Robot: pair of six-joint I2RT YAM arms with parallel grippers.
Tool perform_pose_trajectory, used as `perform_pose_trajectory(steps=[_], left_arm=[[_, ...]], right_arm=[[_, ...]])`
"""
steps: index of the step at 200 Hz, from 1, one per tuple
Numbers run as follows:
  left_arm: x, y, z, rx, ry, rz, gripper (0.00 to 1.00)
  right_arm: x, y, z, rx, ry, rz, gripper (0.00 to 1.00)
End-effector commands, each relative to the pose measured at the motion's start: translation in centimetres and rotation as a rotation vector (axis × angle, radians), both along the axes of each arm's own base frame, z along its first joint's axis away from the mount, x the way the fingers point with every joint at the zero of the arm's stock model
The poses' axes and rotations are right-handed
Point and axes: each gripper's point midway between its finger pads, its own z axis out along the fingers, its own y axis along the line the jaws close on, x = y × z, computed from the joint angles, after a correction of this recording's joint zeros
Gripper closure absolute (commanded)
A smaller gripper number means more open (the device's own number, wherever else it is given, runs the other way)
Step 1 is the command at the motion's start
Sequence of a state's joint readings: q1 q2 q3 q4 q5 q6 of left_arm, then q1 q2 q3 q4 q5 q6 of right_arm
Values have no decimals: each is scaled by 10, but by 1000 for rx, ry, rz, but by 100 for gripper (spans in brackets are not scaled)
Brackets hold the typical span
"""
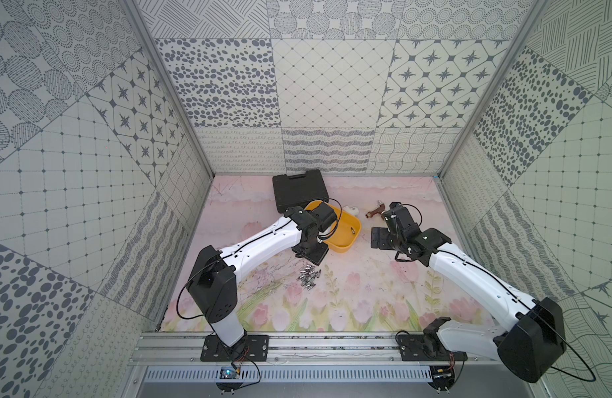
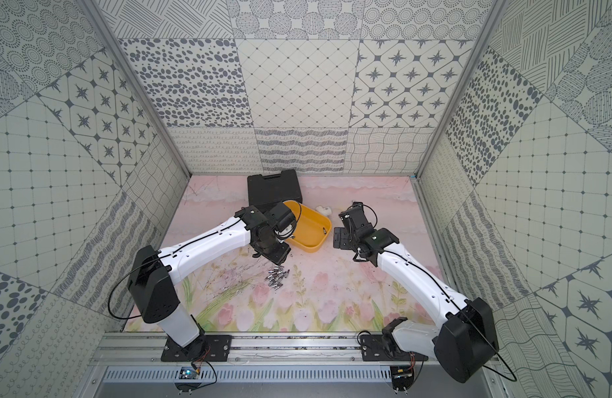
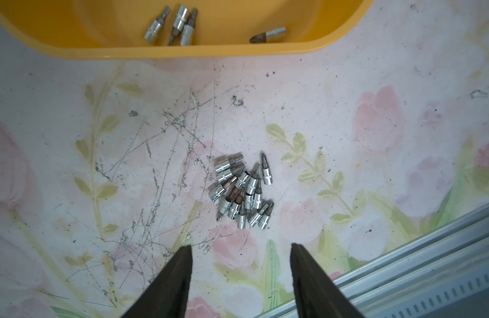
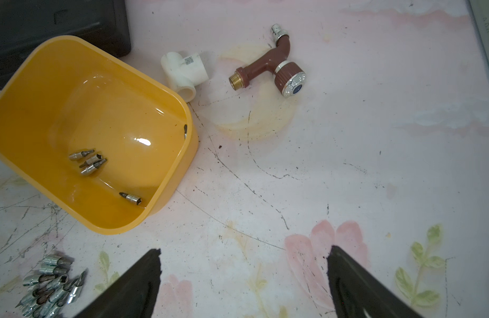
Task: Put the bit on the desktop into the storage box
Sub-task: Pick up the screwdriver bit from the center of the board.
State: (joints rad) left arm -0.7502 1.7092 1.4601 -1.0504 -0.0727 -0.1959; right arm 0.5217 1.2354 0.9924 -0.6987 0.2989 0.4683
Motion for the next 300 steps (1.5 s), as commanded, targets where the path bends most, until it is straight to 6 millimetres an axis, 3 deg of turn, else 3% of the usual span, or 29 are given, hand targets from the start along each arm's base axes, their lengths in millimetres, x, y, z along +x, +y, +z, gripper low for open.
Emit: perform_pose_trajectory(steps=[1,80,197,300], left_arm=[[-14,-15,-13,-62,59,36,43],[-24,-24,-42,1,120,18,52],[-21,-33,-77,33,172,13,60],[-16,-34,-93,64,182,12,64]], right_arm=[[4,2,7,32,-31,-12,3],[6,4,8,36,-29,-11,4],[9,5,10,34,-30,-6,3],[9,5,10,30,-30,-6,3]])
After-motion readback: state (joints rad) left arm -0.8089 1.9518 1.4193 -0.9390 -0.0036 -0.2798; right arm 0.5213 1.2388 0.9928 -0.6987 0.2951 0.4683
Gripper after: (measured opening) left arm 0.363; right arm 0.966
